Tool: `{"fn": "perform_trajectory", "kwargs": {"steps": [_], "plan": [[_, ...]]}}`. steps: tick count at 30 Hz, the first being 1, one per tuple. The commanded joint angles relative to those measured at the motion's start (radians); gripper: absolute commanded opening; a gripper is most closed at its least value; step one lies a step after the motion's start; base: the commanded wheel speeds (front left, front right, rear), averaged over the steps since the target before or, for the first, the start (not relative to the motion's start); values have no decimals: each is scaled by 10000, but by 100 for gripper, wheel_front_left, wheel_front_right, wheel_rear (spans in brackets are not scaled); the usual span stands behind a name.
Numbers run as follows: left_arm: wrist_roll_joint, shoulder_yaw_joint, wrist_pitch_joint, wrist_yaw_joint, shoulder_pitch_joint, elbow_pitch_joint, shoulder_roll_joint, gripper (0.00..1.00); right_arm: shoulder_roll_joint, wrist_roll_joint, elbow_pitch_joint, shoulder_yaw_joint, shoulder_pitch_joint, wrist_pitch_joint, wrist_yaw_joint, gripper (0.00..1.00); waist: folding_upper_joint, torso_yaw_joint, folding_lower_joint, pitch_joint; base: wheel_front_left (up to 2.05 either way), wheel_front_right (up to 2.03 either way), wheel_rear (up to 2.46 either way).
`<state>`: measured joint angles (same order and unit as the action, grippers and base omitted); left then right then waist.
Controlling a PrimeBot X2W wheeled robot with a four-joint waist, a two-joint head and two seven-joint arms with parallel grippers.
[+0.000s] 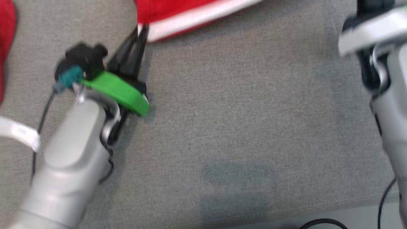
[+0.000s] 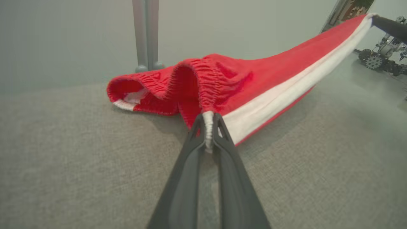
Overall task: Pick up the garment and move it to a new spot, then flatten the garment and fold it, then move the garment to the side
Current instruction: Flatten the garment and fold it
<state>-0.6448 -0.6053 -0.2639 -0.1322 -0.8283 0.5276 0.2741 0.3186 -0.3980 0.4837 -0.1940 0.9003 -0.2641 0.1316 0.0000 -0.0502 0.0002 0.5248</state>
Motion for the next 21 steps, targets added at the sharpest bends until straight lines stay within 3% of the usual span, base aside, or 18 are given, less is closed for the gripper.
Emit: {"fn": "perform_trajectory", "kwargs": {"steps": [1,10,21], "plan": [[-170,117,-6,32,326,-35,-3,0,180,-169,-121,53,-448,-3,-18,0,0,260,-2,-726,0,0,0],[-528,701,-4,31,3520,123,-714,0,627,-1039,-47,-360,-4281,-3,-21,0,0,360,-2,-2491,0,0,0],[66,1462,-4,31,6485,446,-1063,0,543,-1234,403,-1707,-6860,-3,-21,0,0,-199,-2,-4703,0,0,0]]}}
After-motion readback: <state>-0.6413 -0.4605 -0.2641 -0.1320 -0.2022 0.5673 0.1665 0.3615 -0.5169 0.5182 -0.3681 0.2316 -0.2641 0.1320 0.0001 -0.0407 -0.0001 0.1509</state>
